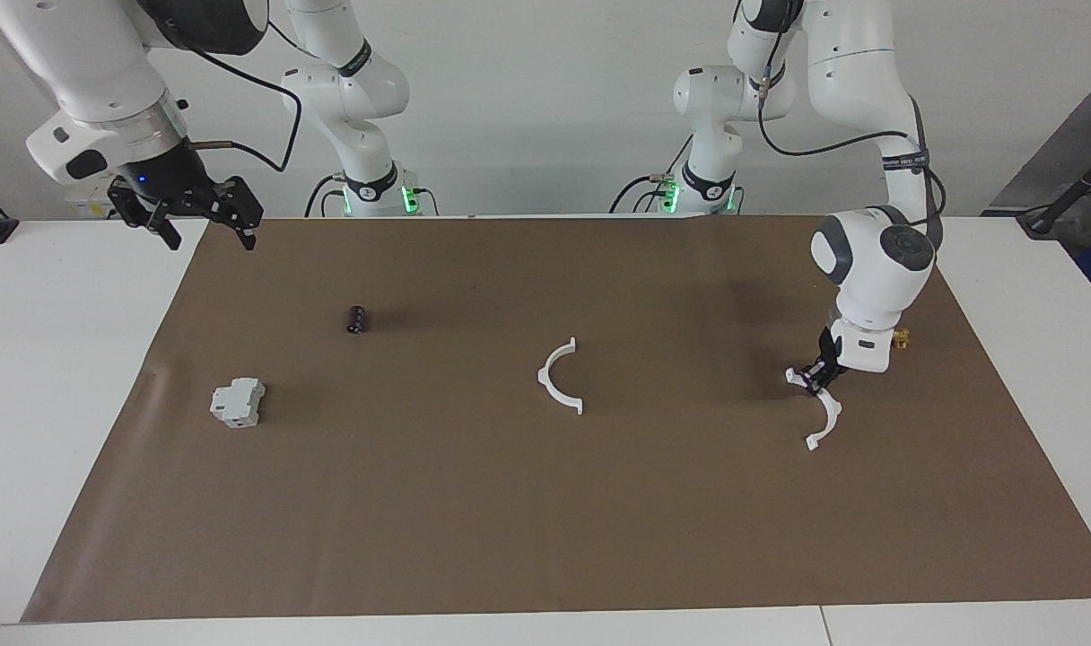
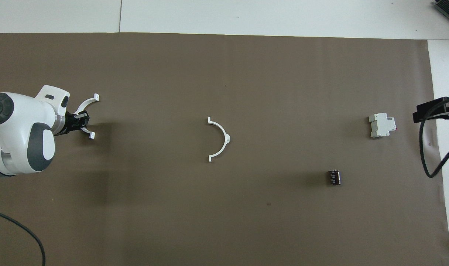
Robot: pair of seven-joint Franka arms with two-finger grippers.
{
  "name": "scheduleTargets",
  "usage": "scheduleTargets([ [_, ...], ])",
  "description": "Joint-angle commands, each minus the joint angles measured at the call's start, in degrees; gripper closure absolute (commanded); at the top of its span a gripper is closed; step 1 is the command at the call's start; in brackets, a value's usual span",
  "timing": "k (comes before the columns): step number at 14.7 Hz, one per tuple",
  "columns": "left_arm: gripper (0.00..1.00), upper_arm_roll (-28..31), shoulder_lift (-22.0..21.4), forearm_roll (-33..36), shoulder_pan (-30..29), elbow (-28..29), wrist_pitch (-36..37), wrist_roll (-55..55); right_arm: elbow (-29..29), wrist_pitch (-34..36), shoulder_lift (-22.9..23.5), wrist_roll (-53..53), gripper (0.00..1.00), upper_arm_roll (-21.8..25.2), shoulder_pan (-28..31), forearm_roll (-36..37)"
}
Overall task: Assemble drain pipe with both arms
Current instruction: 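Carry the held clamp half to the placed half with the left gripper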
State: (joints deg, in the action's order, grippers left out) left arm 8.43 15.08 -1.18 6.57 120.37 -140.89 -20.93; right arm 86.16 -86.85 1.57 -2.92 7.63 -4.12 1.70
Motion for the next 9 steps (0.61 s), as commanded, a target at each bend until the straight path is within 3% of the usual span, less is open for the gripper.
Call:
scheduleTargets([
  [1,1.0,0.3,-0.7,0.3,0.6,1.1,-0.9,-0.4,0.8,-0.5,-0.9,-1.5,0.0,-0.1,0.4,0.0],
  [5,1.0,-0.3,-0.8,0.1,2.9,-2.7,4.1,-2.2,0.8,-0.5,-0.9,-1.5,0.0,-0.1,0.2,0.0],
  [9,1.0,-1.1,-1.1,-4.2,7.1,-6.5,8.0,-14.5,0.8,-0.5,-0.9,-1.5,0.0,-0.1,0.3,0.0],
])
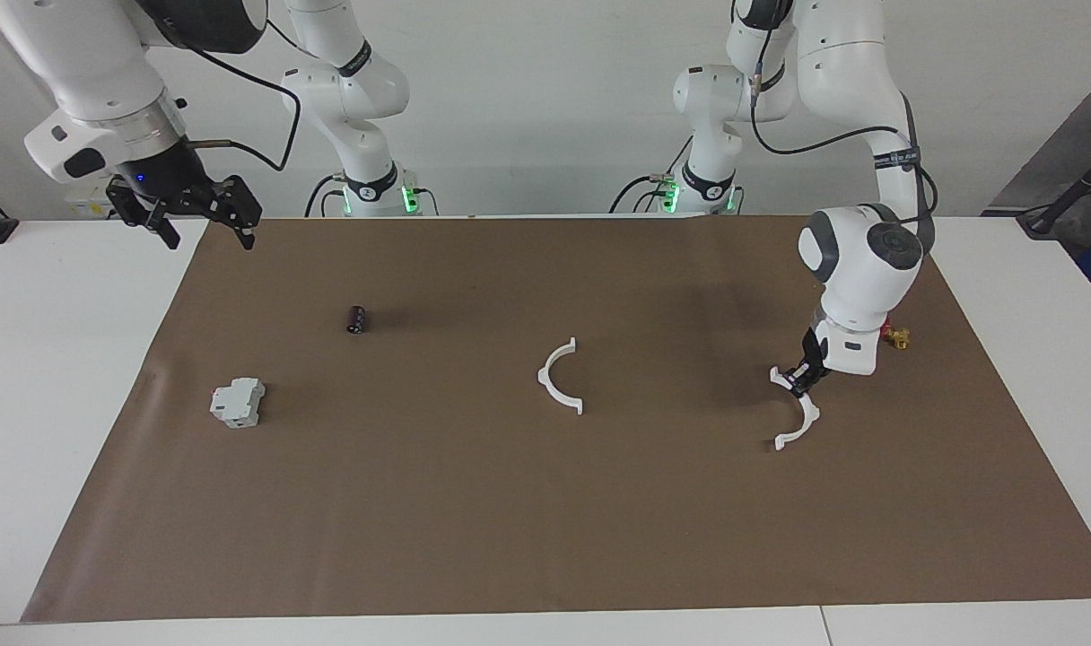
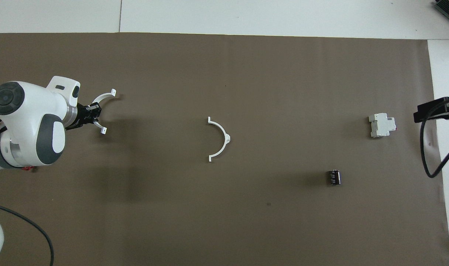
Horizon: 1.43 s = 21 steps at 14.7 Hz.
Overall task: Assemble drain pipe with both arms
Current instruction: 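Carry the held clamp half to the placed half with the left gripper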
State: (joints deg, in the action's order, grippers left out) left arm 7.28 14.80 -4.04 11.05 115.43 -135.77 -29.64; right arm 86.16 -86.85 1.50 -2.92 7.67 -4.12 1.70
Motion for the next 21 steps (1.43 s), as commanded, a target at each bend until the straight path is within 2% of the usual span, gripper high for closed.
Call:
scheduleTargets([
  [1,1.0,0.0,-0.9,-1.3,4.8,-2.1,3.0,-9.9,0.8,-0.5,-0.8,-1.5,0.0,-0.1,0.3,0.0],
  [6,1.0,0.4,-1.4,-1.1,14.7,-2.3,5.2,-21.9,0.8,-0.5,-0.8,-1.5,0.0,-0.1,0.3,0.0],
  [10,1.0,0.4,-2.0,-0.8,21.6,-1.3,5.0,-38.0,0.8,-0.5,-0.8,-1.5,0.0,-0.1,0.3,0.0],
  [13,1.0,0.5,-1.4,-0.4,27.6,-0.6,4.3,-42.9,0.8,-0.5,-0.8,-1.5,0.0,-0.1,0.3,0.0],
  [17,1.0,0.4,-1.3,1.2,29.5,3.7,-0.5,-43.7,0.8,-0.5,-0.8,-1.5,0.0,-0.1,0.3,0.0],
  [21,1.0,0.4,-1.3,1.6,29.5,4.8,-1.6,-43.6,0.8,-0.5,-0.8,-1.5,0.0,-0.1,0.3,0.0],
])
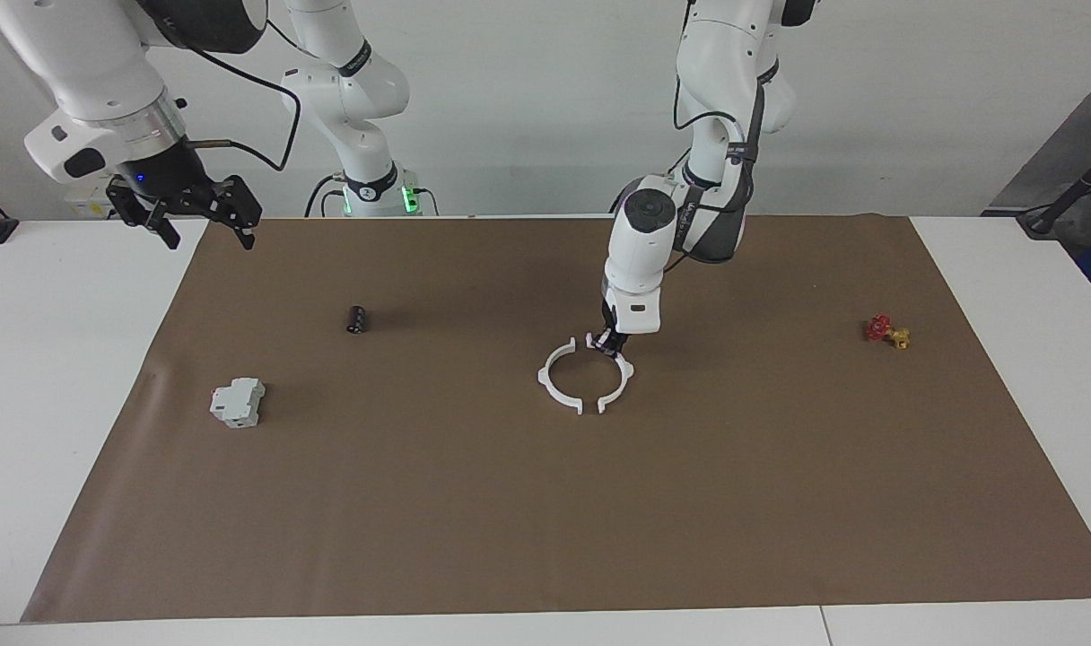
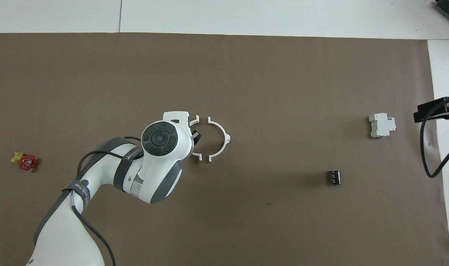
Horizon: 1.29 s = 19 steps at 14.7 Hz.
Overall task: Assemble drain pipe with both arms
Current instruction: 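Carry the held clamp half to the placed half with the left gripper, then press the held half against the placed half to close a ring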
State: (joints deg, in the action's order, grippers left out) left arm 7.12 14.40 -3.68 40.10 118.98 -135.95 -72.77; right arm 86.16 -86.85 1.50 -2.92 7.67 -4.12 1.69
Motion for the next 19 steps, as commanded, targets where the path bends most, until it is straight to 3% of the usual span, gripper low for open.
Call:
scheduleTargets([
  [1,1.0,0.5,-0.9,1.2,0.4,1.3,-1.4,-0.4,0.8,-0.5,-0.8,-1.5,0.0,-0.1,0.3,0.0],
  [8,1.0,0.4,-0.2,3.1,0.8,0.7,-5.7,0.6,0.8,-0.5,-0.8,-1.5,0.0,-0.1,0.3,0.0],
  [10,1.0,0.3,0.6,6.2,1.6,0.7,-5.4,1.0,0.8,-0.5,-0.8,-1.5,0.0,-0.1,0.3,0.0],
  [19,1.0,0.4,1.1,6.4,3.2,0.7,-5.0,0.0,0.8,-0.5,-0.8,-1.5,0.0,-0.1,0.3,0.0],
])
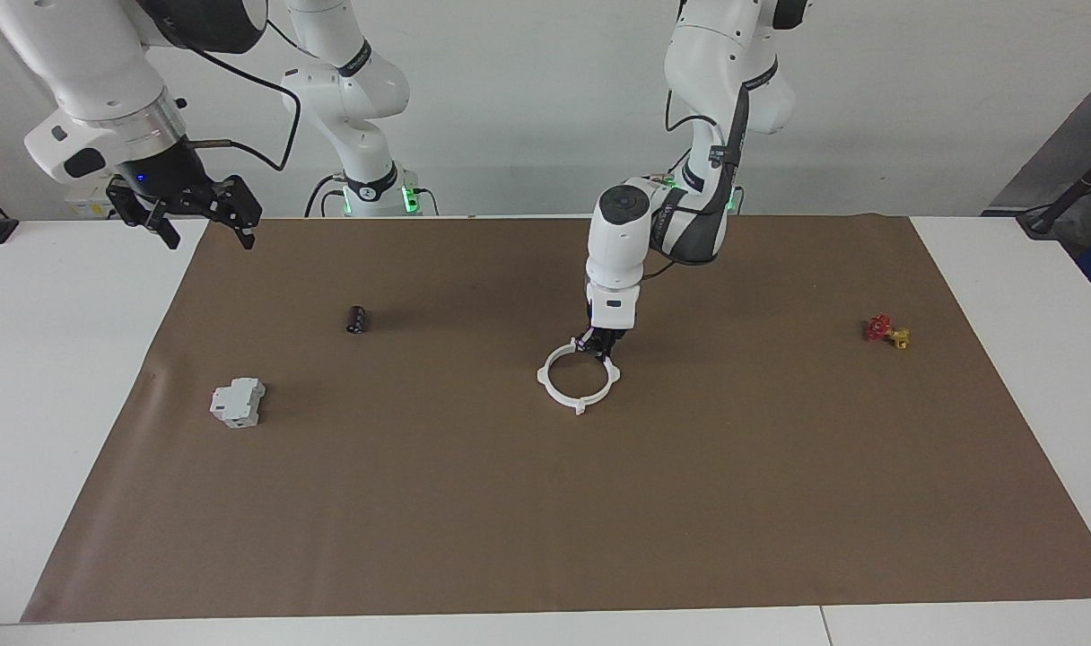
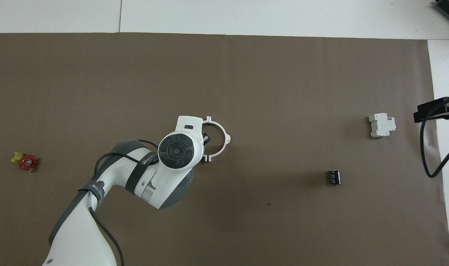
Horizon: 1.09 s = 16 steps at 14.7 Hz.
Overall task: Assemble drain pipe with both arms
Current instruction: 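Press the held half against the placed half to close a ring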
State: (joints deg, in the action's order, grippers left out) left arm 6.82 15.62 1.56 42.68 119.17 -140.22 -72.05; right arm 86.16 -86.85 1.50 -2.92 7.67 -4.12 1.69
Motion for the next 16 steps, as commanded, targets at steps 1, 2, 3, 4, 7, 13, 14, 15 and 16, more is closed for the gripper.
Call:
scheduleTargets([
  [1,1.0,0.8,-0.1,1.2,0.6,0.5,-0.8,-0.7,0.8,-0.5,-0.8,-1.5,0.0,-0.1,0.3,0.0],
  [2,1.0,0.8,-0.1,1.2,0.6,0.5,-0.8,-0.7,0.8,-0.5,-0.8,-1.5,0.0,-0.1,0.3,0.0],
  [3,1.0,0.8,-0.1,1.2,0.6,0.5,-0.9,-0.7,0.8,-0.5,-0.8,-1.5,0.0,-0.1,0.3,0.0],
  [4,1.0,0.8,-0.1,1.2,0.6,0.5,-0.8,-0.7,0.8,-0.5,-0.8,-1.5,0.0,-0.1,0.3,0.0],
  [7,1.0,0.8,-0.1,1.2,0.6,0.5,-0.8,-1.9,0.8,-0.5,-0.8,-1.5,0.0,-0.1,0.3,0.0],
  [13,1.0,0.9,0.7,1.7,0.7,0.4,-0.8,-4.1,0.8,-0.5,-0.8,-1.5,0.0,-0.1,0.3,0.0],
  [14,1.0,0.8,0.7,2.5,0.6,0.3,-0.8,-4.1,0.8,-0.5,-0.8,-1.5,0.0,-0.1,0.3,0.0],
  [15,1.0,0.9,0.7,2.5,0.6,0.4,-0.8,-4.1,0.8,-0.5,-0.8,-1.5,0.0,-0.1,0.3,0.0],
  [16,1.0,0.8,0.7,2.5,0.6,0.4,-0.8,-4.1,0.8,-0.5,-0.8,-1.5,0.0,-0.1,0.3,0.0],
])
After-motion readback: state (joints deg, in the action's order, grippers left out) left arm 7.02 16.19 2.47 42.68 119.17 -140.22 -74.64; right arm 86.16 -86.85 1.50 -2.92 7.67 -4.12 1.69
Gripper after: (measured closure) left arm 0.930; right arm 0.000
